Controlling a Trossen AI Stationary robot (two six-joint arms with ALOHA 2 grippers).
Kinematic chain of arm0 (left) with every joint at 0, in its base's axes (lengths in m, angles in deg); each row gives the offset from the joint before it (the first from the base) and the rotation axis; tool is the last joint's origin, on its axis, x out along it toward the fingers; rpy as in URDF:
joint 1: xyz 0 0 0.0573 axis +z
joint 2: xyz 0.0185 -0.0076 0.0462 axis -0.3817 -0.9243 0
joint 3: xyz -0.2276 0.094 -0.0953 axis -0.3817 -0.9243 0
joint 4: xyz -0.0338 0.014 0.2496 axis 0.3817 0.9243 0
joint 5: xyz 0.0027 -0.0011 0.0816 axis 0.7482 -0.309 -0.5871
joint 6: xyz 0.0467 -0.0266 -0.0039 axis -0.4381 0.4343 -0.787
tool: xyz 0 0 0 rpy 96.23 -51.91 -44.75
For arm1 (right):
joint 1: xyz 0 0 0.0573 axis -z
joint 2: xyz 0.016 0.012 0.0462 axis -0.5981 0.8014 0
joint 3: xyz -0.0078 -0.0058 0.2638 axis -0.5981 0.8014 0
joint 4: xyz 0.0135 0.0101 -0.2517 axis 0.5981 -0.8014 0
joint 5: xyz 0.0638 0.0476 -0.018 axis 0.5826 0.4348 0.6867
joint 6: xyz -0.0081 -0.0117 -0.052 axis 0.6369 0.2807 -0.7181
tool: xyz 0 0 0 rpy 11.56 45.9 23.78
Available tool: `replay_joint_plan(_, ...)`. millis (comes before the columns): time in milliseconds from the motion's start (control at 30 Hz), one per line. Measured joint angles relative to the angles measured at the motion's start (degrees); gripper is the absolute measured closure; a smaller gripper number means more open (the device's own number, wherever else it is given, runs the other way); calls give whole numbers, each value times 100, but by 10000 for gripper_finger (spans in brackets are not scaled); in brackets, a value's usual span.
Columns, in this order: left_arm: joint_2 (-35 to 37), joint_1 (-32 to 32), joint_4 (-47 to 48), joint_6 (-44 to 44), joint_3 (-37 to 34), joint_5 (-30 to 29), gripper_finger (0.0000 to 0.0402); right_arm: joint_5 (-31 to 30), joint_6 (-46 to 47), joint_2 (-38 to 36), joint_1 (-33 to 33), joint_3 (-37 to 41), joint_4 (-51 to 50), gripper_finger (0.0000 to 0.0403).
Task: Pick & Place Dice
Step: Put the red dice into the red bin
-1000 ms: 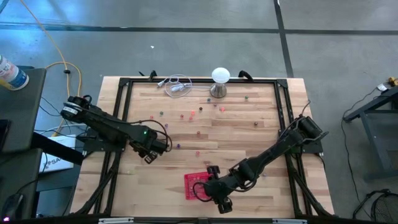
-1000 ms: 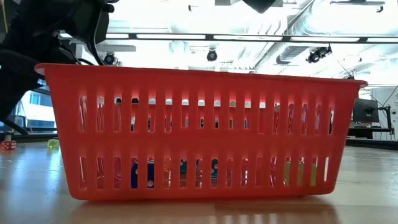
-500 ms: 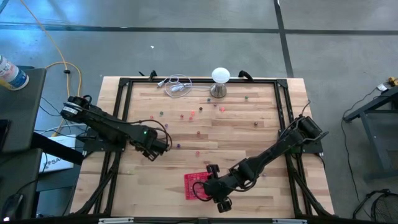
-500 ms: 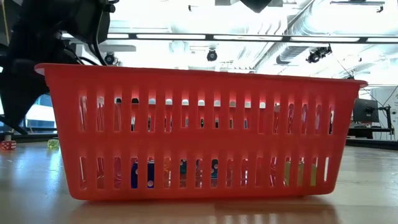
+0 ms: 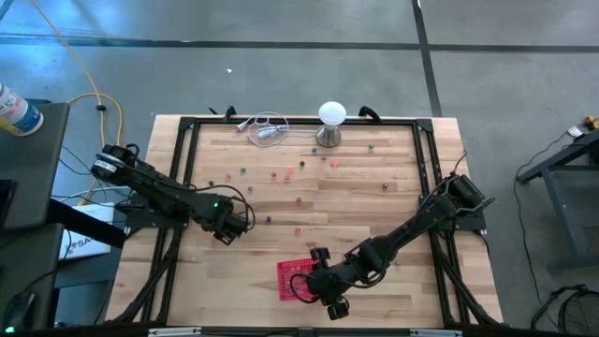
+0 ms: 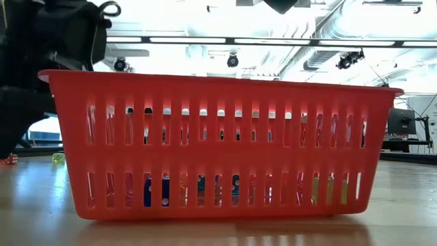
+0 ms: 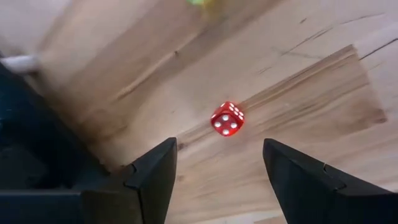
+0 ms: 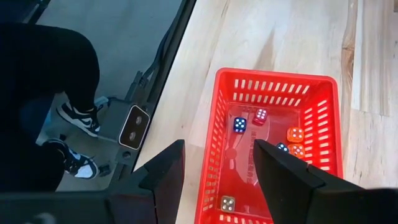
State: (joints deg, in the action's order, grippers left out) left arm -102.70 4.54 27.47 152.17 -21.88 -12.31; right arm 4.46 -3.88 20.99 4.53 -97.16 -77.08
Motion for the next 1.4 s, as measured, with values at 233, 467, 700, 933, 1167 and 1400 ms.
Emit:
replay_joint_plan(233, 2, 38, -544, -167, -140, -15, 172, 0, 0, 2, 0, 0, 1, 222)
replay_joint_plan(467, 17, 275, -628, -340, -256, 23, 172, 0, 9, 2, 0, 0, 1, 222)
replay_joint_plan(700, 17, 253, -771, -988, -273, -154, 172, 0, 22, 2, 0, 0, 3, 222)
replay_joint_plan(933, 13, -24, -805, -1045, -275, -290, 172, 0, 22, 2, 0, 0, 1, 222)
replay_joint_plan(1167, 11, -229, -837, -714, -277, -415, 172, 0, -23, 2, 0, 0, 6, 222)
replay_joint_plan(1400, 7, -252, -854, -462, -282, -437, 172, 0, -35, 2, 0, 0, 54, 222)
